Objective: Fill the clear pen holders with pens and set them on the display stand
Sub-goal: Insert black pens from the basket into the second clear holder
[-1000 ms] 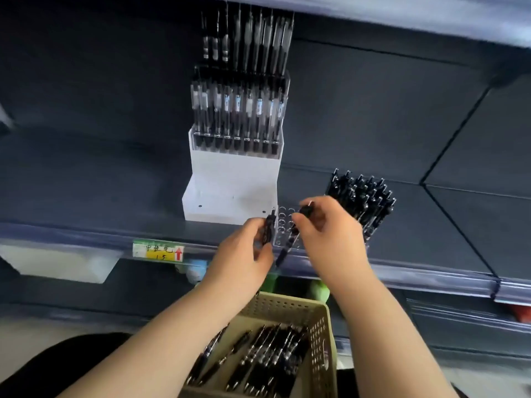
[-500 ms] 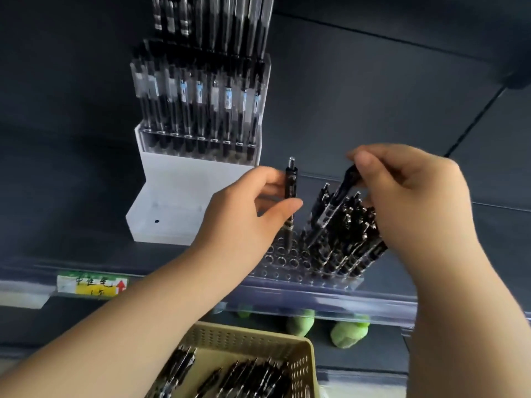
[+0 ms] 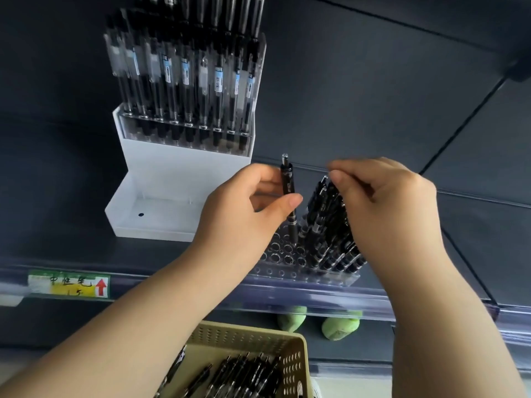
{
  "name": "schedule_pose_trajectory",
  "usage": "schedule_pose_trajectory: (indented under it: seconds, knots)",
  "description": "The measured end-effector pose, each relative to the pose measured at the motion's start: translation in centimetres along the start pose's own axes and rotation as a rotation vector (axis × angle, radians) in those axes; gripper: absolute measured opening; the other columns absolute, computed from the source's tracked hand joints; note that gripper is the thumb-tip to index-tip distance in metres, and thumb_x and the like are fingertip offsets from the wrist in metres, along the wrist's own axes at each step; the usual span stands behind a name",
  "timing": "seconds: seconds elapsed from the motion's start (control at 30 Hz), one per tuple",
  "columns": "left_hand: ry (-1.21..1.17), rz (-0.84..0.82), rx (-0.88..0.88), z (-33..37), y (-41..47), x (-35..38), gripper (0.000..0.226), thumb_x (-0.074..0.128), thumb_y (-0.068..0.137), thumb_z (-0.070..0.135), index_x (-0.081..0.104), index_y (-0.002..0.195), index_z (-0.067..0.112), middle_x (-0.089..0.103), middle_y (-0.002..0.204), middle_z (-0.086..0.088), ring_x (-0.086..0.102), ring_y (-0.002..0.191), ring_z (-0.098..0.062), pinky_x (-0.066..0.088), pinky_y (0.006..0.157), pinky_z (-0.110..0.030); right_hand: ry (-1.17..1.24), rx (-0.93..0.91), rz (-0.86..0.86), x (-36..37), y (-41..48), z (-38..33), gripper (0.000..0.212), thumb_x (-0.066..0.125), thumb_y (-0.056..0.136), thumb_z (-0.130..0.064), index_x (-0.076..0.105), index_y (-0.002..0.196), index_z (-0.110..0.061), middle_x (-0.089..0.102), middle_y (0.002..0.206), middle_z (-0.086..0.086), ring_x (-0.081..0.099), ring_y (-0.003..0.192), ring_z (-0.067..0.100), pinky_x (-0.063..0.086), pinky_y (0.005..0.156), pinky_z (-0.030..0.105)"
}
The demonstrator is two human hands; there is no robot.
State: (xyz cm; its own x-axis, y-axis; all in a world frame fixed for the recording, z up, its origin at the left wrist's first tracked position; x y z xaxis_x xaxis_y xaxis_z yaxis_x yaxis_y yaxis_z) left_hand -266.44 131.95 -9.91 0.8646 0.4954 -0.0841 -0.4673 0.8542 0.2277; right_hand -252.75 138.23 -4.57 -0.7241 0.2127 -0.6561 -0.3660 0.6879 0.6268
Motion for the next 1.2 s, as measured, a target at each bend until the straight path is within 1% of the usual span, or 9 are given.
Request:
schedule_pose_trajectory:
  seconds: [0.13,0.23,0.4,0.5,0.67,0.77,0.87,1.07,1.2]
  knots:
    - [0.018,0.005,0.022,0.4,-0.2,0.1,0.018,0.072,0.077,0.021,0.062,0.091,0.028,0.071,0.087,0.010,0.068,0.083,-0.008,0.056,0.081,-0.037,0.006,-0.014,0.024,0.2,0.0,-0.1,0.020,0.059,0.085,-0.017,0.074,0.097,-0.014,0.060,0.083,-0.009,0.045,0.086,-0.005,0.032,0.078,-0.002]
    - [0.034,0.007,0.032,0.6,-0.3,0.0,0.018,0.072,0.077,0.021,0.062,0.090,0.028,0.071,0.086,0.011,0.068,0.082,-0.006,0.056,0.081,-0.035,-0.003,-0.002,-0.002,0.3,0.0,0.0,0.016,0.064,0.085,-0.014,0.074,0.096,-0.013,0.064,0.084,-0.005,0.045,0.084,-0.005,0.031,0.077,-0.004]
    - [0.049,-0.002,0.028,0.7,-0.3,-0.3,0.016,0.071,0.079,0.021,0.063,0.092,0.026,0.071,0.086,0.011,0.067,0.081,-0.005,0.056,0.082,-0.035,-0.037,0.038,-0.043,0.3,0.1,0.3,0.018,0.068,0.081,-0.007,0.074,0.096,-0.014,0.057,0.083,-0.010,0.043,0.082,-0.005,0.029,0.073,-0.008]
    - [0.056,-0.004,0.027,0.7,-0.3,-0.3,0.016,0.071,0.079,0.021,0.063,0.092,0.026,0.071,0.087,0.011,0.067,0.082,-0.005,0.056,0.082,-0.035,-0.046,0.047,-0.059,0.2,0.1,0.4,0.019,0.068,0.081,-0.005,0.074,0.096,-0.015,0.058,0.083,-0.009,0.048,0.072,-0.001,0.030,0.074,-0.008]
    - [0.078,0.005,0.022,0.5,-0.2,-0.2,0.017,0.071,0.079,0.022,0.061,0.091,0.029,0.070,0.086,0.012,0.067,0.081,-0.004,0.056,0.082,-0.034,-0.053,-0.007,-0.047,0.7,-0.1,0.5,0.013,0.070,0.079,-0.005,0.075,0.089,-0.012,0.065,0.083,-0.001,0.052,0.074,0.006,0.030,0.074,-0.008]
    - [0.097,0.019,0.022,0.5,-0.2,-0.2,0.017,0.071,0.079,0.022,0.061,0.090,0.031,0.070,0.085,0.013,0.067,0.079,-0.002,0.055,0.082,-0.031,-0.081,-0.021,-0.075,1.1,-0.2,0.8,0.010,0.071,0.079,-0.007,0.075,0.086,-0.013,0.066,0.084,0.004,0.052,0.072,0.011,0.036,0.068,0.002]
    - [0.122,0.023,0.022,0.4,-0.2,-0.2,0.017,0.072,0.079,0.023,0.062,0.092,0.029,0.069,0.085,0.014,0.065,0.079,0.001,0.055,0.081,-0.027,-0.131,-0.009,-0.108,1.2,-0.2,1.1,0.010,0.069,0.081,-0.009,0.076,0.085,-0.015,0.066,0.087,0.006,0.057,0.079,0.020,0.039,0.069,0.021]
    - [0.153,0.028,0.034,0.4,-0.2,-0.1,0.017,0.072,0.079,0.024,0.061,0.088,0.031,0.067,0.082,0.017,0.064,0.077,0.004,0.050,0.074,-0.012,-0.154,-0.035,-0.074,1.1,-0.2,1.2,0.020,0.065,0.080,-0.003,0.075,0.092,-0.016,0.066,0.089,0.007,0.060,0.085,0.029,0.044,0.074,0.028]
    - [0.159,0.034,0.036,0.5,-0.2,0.0,0.018,0.072,0.079,0.023,0.059,0.085,0.033,0.066,0.080,0.017,0.064,0.075,0.003,0.050,0.073,-0.012,-0.183,-0.046,-0.121,1.2,-0.3,1.0,0.032,0.056,0.077,0.003,0.076,0.091,-0.017,0.065,0.092,0.008,0.059,0.084,0.030,0.047,0.073,0.031]
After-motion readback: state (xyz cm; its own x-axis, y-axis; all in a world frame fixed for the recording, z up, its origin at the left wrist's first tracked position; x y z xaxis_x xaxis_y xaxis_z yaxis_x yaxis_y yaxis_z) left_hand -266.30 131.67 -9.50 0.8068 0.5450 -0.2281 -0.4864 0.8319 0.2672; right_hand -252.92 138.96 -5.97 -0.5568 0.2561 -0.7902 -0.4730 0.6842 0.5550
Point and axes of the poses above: each hand's wrist, its own y-axis towards the middle knuckle, its own x-axis out of the palm, z = x × y, the point moved 4 cm from there along y, towards the middle knuckle
